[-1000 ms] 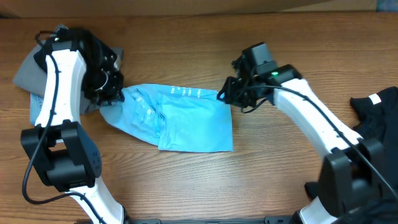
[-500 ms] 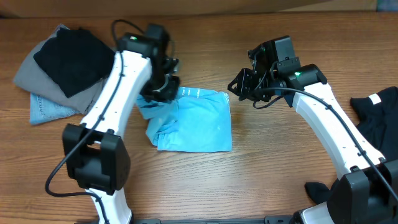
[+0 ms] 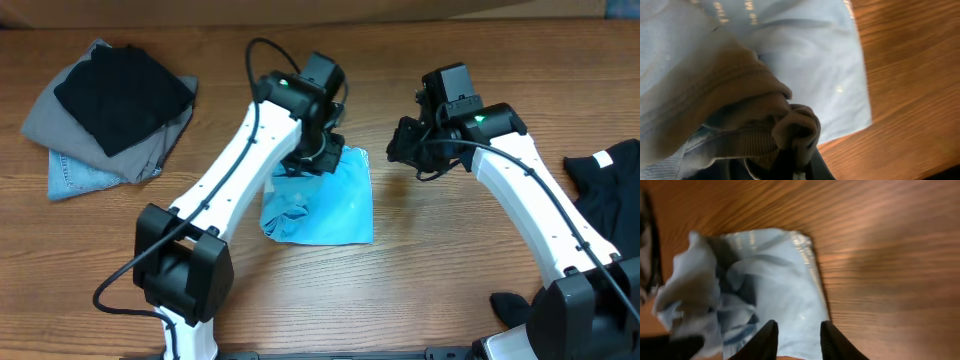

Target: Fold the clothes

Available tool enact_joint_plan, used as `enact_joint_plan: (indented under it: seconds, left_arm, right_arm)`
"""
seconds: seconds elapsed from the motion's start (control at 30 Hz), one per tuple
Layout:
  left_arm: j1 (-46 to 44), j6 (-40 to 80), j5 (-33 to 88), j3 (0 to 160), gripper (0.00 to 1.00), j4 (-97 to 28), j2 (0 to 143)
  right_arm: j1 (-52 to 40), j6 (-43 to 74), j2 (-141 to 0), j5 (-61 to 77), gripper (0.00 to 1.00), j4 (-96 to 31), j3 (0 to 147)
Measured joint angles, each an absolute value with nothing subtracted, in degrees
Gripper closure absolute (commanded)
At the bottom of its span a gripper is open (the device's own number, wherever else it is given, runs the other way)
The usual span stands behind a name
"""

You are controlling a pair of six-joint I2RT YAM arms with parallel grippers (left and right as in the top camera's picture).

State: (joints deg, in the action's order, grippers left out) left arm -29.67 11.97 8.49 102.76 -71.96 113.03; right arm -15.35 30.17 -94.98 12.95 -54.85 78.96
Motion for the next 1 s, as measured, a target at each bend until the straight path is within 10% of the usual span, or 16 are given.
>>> enact_joint_plan:
  seconds: [0.13,0.2,0.33,1.0]
  left_arm:
    - [-31.64,13.23,8.47,102.76,0.85,-70.61,113.03]
    - [-32.53,13.69,8.43,102.76,0.59,-70.26,113.03]
    - [-33.89,14.76,8.23,102.76,0.39,-70.22,113.03]
    - [-24.45,12.43,0.16,102.3,0.39,-74.04,113.03]
  right_arm:
    - [-12.56,31.75,-94.98,11.11,0.64,-55.0,78.96]
    - [-10.94,32.23,-94.98,10.66,0.6,-55.05,78.96]
    - [-9.02,32.53,-94.98,10.07,0.57,-55.79,78.96]
    - [-9.04,18.96,-94.98,22.02,0.54,-52.9,78.7]
